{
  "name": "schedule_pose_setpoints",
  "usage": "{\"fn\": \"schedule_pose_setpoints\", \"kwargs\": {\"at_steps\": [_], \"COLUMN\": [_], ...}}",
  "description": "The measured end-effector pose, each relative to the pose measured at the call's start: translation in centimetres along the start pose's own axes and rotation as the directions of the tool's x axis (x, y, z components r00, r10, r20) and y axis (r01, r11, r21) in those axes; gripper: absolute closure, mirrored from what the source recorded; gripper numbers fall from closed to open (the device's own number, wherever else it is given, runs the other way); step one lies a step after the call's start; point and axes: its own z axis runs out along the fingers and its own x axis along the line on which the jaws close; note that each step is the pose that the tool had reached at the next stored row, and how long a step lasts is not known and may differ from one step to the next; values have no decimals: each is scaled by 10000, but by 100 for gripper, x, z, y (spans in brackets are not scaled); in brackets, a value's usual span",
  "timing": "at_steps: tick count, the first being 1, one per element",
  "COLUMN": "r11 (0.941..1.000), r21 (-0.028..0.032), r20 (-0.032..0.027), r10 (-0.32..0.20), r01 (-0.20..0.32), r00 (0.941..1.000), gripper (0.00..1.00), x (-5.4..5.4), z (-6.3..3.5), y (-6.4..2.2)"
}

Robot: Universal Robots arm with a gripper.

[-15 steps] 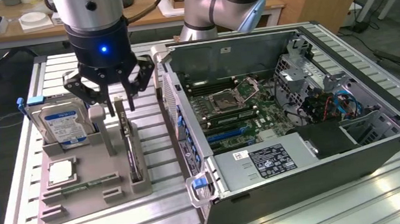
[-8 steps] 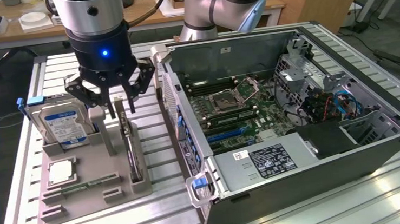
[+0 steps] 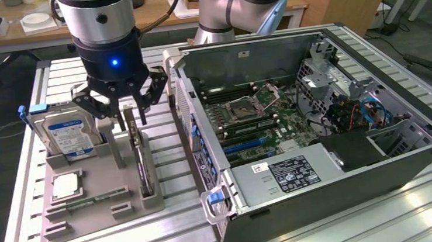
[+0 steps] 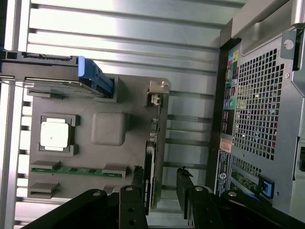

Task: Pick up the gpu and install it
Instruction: 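Pick up the gpu and move the gpu toward the slot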

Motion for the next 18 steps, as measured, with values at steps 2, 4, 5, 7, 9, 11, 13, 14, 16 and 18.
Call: {"fn": "schedule_pose_setpoints", "kwargs": {"at_steps": [2, 4, 5, 7, 9, 11, 13, 14, 16, 18], "r11": [10000, 10000, 10000, 10000, 10000, 10000, 10000, 10000, 10000, 10000], "r21": [0, -2, -2, -2, -3, -2, -2, -1, -2, -2], "r20": [-2, 0, 0, 0, 2, 0, 1, 0, 1, 0], "r10": [0, 0, 0, 0, 0, 0, -1, -1, -1, 0], "r01": [0, 0, 0, 0, 0, 0, 1, 1, 1, 0], "r00": [10000, 10000, 10000, 10000, 10000, 10000, 10000, 10000, 10000, 10000], "gripper": [58, 58, 58, 58, 58, 58, 58, 58, 58, 58], "x": [1, 1, 1, 1, 1, 2, 3, 4, 7, 8], "z": [5, 13, 16, 22, 34, 48, 63, 70, 87, 105], "y": [-1, -2, -3, -5, -5, -7, -7, -8, -9, -9]}}
